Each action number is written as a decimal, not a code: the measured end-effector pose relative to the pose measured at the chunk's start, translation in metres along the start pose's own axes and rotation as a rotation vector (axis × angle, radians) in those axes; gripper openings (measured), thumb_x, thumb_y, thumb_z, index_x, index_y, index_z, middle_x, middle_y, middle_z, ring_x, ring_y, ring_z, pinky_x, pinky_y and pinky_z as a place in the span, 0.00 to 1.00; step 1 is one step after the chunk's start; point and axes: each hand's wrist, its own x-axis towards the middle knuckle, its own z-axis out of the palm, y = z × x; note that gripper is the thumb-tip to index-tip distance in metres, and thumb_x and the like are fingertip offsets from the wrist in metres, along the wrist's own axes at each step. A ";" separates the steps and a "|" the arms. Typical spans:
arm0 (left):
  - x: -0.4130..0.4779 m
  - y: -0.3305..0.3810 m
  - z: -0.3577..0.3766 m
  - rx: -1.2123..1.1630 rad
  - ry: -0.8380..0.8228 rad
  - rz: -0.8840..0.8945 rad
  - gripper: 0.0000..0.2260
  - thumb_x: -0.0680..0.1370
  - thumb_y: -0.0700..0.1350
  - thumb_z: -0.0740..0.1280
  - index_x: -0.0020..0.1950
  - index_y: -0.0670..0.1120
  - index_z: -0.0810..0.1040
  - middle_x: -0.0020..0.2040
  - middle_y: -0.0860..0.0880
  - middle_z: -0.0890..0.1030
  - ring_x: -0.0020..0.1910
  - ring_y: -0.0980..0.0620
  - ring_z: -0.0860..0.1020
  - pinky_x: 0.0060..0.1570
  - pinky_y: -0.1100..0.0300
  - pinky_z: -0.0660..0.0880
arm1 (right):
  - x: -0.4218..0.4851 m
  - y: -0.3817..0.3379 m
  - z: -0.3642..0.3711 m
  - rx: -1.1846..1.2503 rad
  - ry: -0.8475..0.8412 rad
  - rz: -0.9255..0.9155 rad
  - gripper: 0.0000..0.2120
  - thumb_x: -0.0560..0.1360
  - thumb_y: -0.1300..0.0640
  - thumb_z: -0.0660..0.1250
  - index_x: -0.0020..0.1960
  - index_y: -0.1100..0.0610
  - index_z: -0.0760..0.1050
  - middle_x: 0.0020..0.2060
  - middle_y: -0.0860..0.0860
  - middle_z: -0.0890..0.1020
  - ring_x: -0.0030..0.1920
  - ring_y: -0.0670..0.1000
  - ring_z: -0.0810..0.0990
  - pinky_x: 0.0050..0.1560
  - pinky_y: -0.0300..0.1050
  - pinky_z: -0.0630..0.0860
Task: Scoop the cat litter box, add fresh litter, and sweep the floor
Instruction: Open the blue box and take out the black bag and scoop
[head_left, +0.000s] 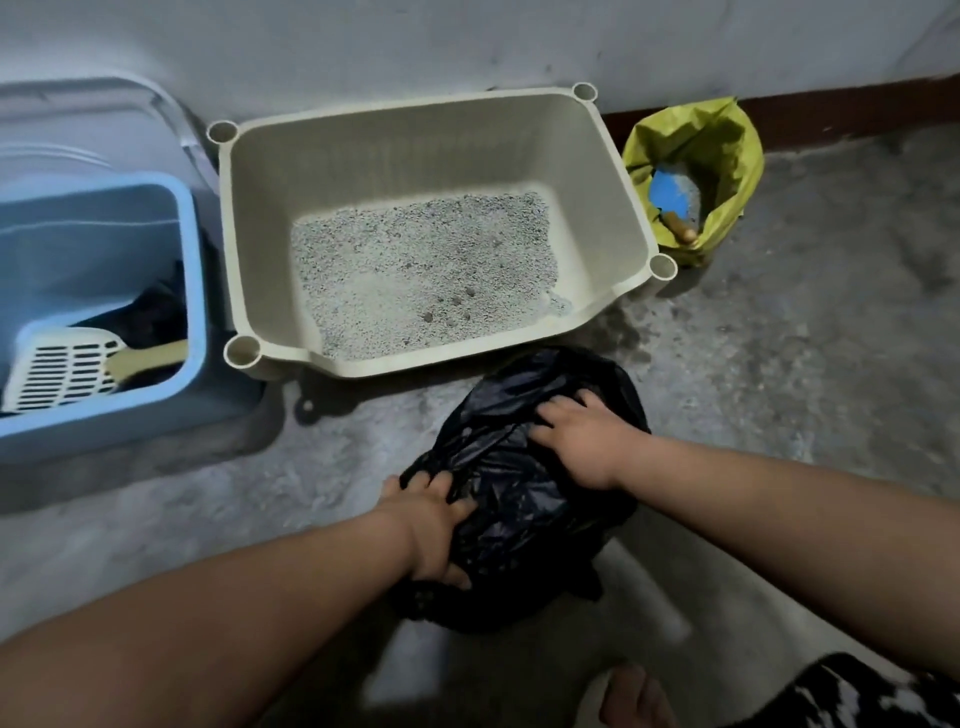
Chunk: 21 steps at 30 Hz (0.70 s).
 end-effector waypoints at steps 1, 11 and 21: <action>-0.002 0.002 0.005 -0.040 -0.033 0.020 0.41 0.69 0.68 0.64 0.76 0.58 0.49 0.74 0.45 0.53 0.72 0.40 0.56 0.69 0.40 0.56 | 0.007 -0.002 -0.004 -0.020 0.005 -0.033 0.22 0.76 0.55 0.57 0.70 0.51 0.66 0.66 0.53 0.66 0.69 0.55 0.62 0.69 0.55 0.55; -0.024 -0.015 -0.036 -0.062 0.278 0.265 0.30 0.76 0.63 0.58 0.74 0.50 0.61 0.69 0.45 0.63 0.65 0.42 0.67 0.62 0.47 0.70 | 0.024 -0.020 -0.061 0.072 0.093 -0.178 0.14 0.74 0.58 0.60 0.57 0.51 0.77 0.54 0.52 0.77 0.57 0.55 0.76 0.54 0.46 0.73; -0.104 -0.112 -0.094 -0.002 0.496 0.204 0.25 0.77 0.61 0.59 0.72 0.53 0.64 0.68 0.48 0.68 0.63 0.45 0.71 0.60 0.51 0.71 | 0.055 -0.062 -0.170 0.129 0.297 -0.157 0.11 0.73 0.54 0.63 0.54 0.47 0.78 0.53 0.47 0.80 0.56 0.52 0.78 0.48 0.43 0.73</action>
